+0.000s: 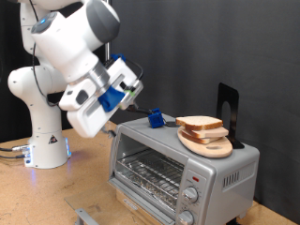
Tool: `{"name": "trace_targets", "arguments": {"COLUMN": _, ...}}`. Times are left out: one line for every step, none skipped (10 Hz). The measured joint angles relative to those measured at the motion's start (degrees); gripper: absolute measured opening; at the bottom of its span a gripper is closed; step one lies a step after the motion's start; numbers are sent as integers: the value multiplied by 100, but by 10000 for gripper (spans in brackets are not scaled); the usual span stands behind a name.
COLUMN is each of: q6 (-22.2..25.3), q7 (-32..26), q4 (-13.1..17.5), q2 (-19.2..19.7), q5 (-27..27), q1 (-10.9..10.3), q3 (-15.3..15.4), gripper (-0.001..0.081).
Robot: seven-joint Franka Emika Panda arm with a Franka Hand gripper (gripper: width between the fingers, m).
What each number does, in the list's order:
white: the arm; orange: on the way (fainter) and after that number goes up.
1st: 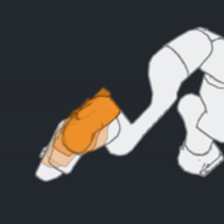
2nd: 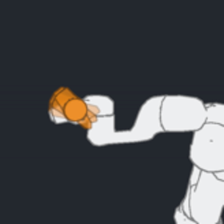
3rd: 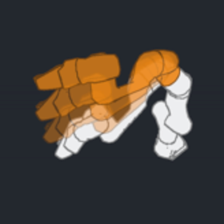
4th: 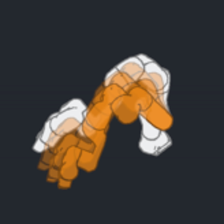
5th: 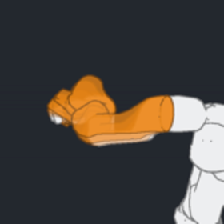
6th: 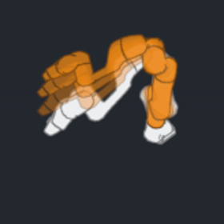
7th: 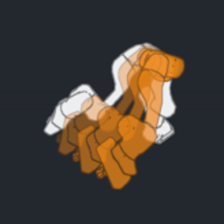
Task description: Make a piece of toast with the oven
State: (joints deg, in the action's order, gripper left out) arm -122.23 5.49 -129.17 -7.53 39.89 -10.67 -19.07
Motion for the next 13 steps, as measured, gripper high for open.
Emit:
{"name": "trace_targets", "arguments": {"q6": 2, "q7": -1, "q4": -11, "q2": 13, "q5": -1, "q1": 7, "q3": -2, "gripper": 805}}
{"name": "trace_targets", "arguments": {"q6": 19, "q7": -1, "q4": -22, "q2": 36, "q5": -2, "q1": 27, "q3": -12, "gripper": 805}}
{"name": "trace_targets", "arguments": {"q6": 32, "q7": -4, "q4": -23, "q2": 55, "q5": 2, "q1": 47, "q3": -41, "gripper": 805}}
{"name": "trace_targets", "arguments": {"q6": 45, "q7": -35, "q4": -23, "q2": 61, "q5": 16, "q1": 50, "q3": -74, "gripper": 805}}
{"name": "trace_targets", "arguments": {"q6": 83, "q7": -95, "q4": -23, "q2": 61, "q5": 22, "q1": 50, "q3": -98, "gripper": 805}}
{"name": "trace_targets", "arguments": {"q6": 99, "q7": -141, "q4": -24, "q2": 61, "q5": 22, "q1": 49, "q3": -105, "gripper": 805}}
{"name": "trace_targets", "arguments": {"q6": 100, "q7": -157, "q4": -25, "q2": 61, "q5": 22, "q1": 46, "q3": -105, "gripper": 805}}
{"name": "trace_targets", "arguments": {"q6": 100, "q7": -156, "q4": -26, "q2": 61, "q5": 22, "q1": 46, "q3": -105, "gripper": 805}}
{"name": "trace_targets", "arguments": {"q6": 239, "q7": -366, "q4": 4, "q2": 58, "q5": 270, "q1": 19, "q3": -101, "gripper": 805}}
{"name": "trace_targets", "arguments": {"q6": 497, "q7": -782, "q4": 88, "q2": 44, "q5": 713, "q1": -48, "q3": -87, "gripper": 805}}
{"name": "trace_targets", "arguments": {"q6": 828, "q7": -1096, "q4": 197, "q2": 28, "q5": 1019, "q1": -117, "q3": -62, "gripper": 805}}
{"name": "trace_targets", "arguments": {"q6": 1257, "q7": -1379, "q4": 336, "q2": 19, "q5": 1074, "q1": -176, "q3": -33, "gripper": 805}}
{"name": "trace_targets", "arguments": {"q6": 1595, "q7": -1658, "q4": 485, "q2": 14, "q5": 959, "q1": -233, "q3": 32, "gripper": 805}}
